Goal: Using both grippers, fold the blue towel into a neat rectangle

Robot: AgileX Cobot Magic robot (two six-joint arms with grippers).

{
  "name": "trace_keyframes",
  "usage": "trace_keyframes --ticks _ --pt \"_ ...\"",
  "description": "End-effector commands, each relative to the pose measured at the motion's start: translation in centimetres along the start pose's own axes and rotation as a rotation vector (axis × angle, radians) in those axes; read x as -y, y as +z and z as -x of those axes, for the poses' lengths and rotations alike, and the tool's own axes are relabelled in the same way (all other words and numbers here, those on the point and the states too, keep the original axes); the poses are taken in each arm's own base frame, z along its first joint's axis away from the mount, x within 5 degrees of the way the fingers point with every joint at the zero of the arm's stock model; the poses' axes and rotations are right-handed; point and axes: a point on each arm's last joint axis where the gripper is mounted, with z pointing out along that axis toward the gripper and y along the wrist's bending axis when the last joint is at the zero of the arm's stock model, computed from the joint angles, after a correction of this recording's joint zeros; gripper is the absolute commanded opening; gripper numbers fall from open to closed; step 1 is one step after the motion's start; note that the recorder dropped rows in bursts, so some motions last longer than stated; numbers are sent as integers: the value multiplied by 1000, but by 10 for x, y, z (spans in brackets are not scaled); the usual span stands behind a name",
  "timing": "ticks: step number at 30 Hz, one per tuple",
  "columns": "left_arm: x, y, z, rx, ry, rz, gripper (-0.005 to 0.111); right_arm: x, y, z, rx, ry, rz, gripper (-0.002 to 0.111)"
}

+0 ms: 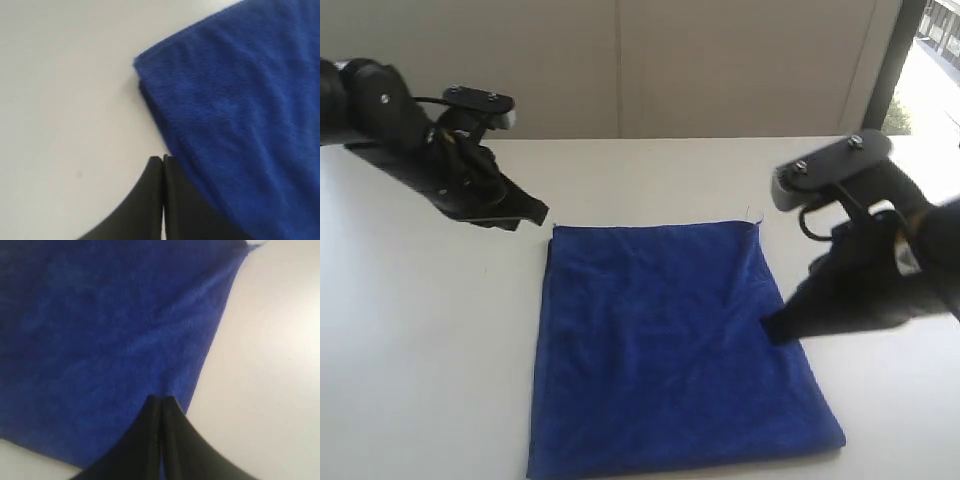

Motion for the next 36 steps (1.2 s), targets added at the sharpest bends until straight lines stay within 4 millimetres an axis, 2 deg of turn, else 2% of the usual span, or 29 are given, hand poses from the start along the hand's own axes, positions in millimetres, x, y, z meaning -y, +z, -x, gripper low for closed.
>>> trace_keyframes --ticks 1,4,6,8,11,13,16,17,20,26,36 --pt "-6 24 32 27 5 -366 0 0 -11 -27 120 61 22 0" --pt "-35 32 48 213 -157 -575 0 -1 -13 -36 151 60 29 0" --pt "-57 37 49 305 -198 -616 0 -1 -12 -37 163 60 32 0" --pt "-65 43 43 312 -166 -610 0 -2 -12 -36 174 59 36 0" --pt "-65 51 38 289 -79 -589 0 -2 -11 -34 193 59 40 0" --pt "-64 59 37 288 -71 -558 6 -2 -11 -33 206 59 43 0" --pt "-64 73 34 275 -91 -510 24 -3 -8 -33 199 58 43 0" --pt "-63 78 33 266 -95 -508 34 -3 -8 -33 193 58 43 0" --pt "-63 90 27 239 -90 -489 46 -3 -7 -35 187 57 43 0" --pt "-63 102 20 207 -77 -471 44 -4 -3 -41 189 55 49 0" --pt "-69 115 13 188 -77 -425 44 -4 -3 -40 200 55 51 0"
